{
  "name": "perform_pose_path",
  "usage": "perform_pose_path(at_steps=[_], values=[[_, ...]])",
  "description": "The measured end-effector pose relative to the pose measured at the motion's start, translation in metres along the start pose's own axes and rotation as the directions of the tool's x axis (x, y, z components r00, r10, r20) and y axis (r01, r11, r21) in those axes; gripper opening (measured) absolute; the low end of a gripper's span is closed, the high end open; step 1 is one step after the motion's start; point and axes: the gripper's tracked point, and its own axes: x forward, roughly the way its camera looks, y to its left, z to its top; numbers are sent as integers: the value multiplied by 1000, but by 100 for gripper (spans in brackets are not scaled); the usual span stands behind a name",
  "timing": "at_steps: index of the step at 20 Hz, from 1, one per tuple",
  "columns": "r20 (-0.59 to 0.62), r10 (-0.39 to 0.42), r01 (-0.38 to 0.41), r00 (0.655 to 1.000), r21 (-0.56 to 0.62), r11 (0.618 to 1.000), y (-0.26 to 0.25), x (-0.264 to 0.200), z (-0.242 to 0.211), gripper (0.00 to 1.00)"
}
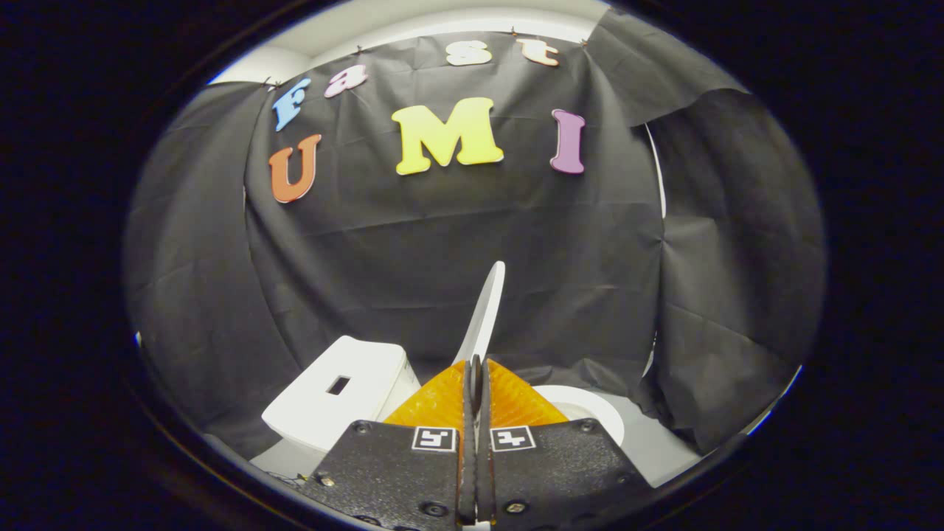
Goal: Open the toilet lid.
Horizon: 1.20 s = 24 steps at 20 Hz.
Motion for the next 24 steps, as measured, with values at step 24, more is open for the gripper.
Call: perform_pose_path(at_steps=[24], values=[[45, 65, -54, 997, -214, 975, 135, 3, 4, 4]])
